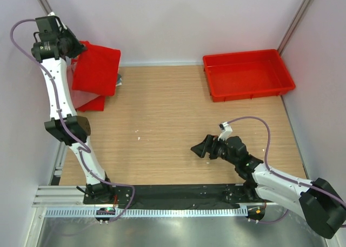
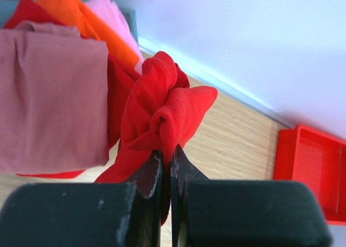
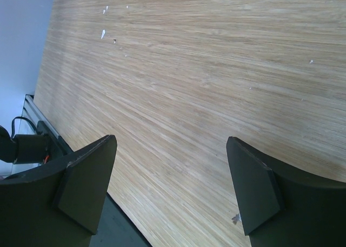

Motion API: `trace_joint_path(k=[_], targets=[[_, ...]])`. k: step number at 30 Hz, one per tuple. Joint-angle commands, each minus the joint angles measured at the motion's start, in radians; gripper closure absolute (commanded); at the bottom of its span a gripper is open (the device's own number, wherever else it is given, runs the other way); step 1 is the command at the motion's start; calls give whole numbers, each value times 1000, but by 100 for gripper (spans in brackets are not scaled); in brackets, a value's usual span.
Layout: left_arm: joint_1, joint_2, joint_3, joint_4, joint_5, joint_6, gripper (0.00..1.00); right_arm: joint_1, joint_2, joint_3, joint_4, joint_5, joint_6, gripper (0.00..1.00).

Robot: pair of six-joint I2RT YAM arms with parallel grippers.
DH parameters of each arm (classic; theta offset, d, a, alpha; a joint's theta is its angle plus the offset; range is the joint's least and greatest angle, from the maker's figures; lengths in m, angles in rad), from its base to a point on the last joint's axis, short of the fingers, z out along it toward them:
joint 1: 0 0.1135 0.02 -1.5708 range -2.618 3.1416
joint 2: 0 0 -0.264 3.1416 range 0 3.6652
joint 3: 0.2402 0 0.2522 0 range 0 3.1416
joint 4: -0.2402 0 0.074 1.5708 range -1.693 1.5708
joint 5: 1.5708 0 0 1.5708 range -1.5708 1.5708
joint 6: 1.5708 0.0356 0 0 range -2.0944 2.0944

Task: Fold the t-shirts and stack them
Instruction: Neatly place the folded tshirt to the corner

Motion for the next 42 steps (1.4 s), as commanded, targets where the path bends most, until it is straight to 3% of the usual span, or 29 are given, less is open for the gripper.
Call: trace_joint_path(k=[1, 25, 42], targets=[[30, -95, 59, 136, 43, -2, 100, 2, 14, 19, 66, 11, -7, 11], [167, 80, 105, 173, 66, -38, 97, 1, 95, 48, 78, -14, -15, 11], [171, 230, 190, 140, -164, 41, 90, 2, 132, 64, 82, -24, -17, 11]])
